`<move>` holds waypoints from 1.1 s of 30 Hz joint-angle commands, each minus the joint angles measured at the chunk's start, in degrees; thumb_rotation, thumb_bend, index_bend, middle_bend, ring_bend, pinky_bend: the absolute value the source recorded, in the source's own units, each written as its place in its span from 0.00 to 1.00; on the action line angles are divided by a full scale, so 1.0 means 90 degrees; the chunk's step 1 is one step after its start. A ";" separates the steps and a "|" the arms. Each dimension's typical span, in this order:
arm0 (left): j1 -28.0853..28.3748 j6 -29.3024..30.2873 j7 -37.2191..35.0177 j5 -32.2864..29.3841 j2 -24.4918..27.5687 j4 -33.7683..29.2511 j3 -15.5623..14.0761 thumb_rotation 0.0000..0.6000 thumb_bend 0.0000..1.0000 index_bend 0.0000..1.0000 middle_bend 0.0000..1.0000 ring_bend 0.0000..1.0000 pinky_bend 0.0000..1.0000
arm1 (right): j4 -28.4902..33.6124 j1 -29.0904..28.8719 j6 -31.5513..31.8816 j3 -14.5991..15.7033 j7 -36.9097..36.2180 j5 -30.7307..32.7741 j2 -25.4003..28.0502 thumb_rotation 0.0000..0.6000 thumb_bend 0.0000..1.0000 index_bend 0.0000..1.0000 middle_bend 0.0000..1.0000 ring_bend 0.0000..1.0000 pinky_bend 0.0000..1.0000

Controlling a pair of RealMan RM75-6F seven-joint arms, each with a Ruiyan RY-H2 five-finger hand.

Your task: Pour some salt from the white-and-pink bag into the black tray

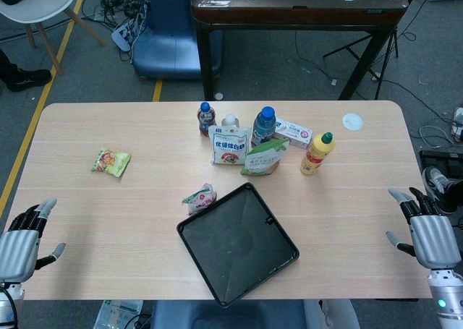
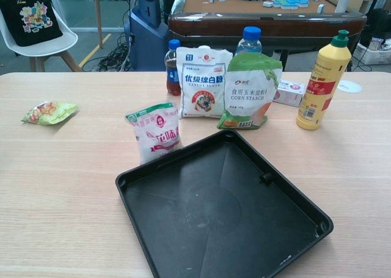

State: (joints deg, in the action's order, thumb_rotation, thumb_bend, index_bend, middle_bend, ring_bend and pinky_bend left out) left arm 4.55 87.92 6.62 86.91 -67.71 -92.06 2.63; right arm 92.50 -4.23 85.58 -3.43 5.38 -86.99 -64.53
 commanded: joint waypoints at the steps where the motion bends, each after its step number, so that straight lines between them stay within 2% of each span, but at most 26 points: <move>1: 0.0002 0.0004 -0.0001 0.0011 -0.0002 0.0001 0.0000 1.00 0.20 0.08 0.14 0.14 0.17 | -0.0003 -0.0003 -0.0005 0.0000 0.0001 -0.0002 0.0000 1.00 0.18 0.16 0.25 0.12 0.17; 17: 0.0202 -0.0204 -0.0219 0.0144 0.0093 -0.0071 0.0044 1.00 0.21 0.08 0.14 0.14 0.17 | 0.0112 0.0011 0.0240 -0.0137 -0.0057 -0.0068 0.0152 1.00 0.18 0.16 0.25 0.12 0.17; 23: 0.0627 -0.0815 -0.0736 0.0090 0.0109 -0.0003 0.0156 1.00 0.21 0.08 0.14 0.14 0.17 | 0.0362 -0.0005 0.0388 -0.0275 0.0105 -0.0075 0.0328 1.00 0.18 0.16 0.25 0.12 0.17; 33: 0.1708 -0.2458 -0.1979 -0.0198 -0.0127 0.0269 0.0380 1.00 0.20 0.04 0.14 0.14 0.18 | 0.0668 0.0005 0.0413 -0.0325 0.0273 -0.0019 0.0523 1.00 0.18 0.16 0.25 0.12 0.17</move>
State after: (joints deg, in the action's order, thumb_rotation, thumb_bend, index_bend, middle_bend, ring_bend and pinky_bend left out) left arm 17.03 69.32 -8.27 85.95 -67.76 -90.86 5.23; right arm 98.42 -4.23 89.31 -6.38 7.77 -87.20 -59.90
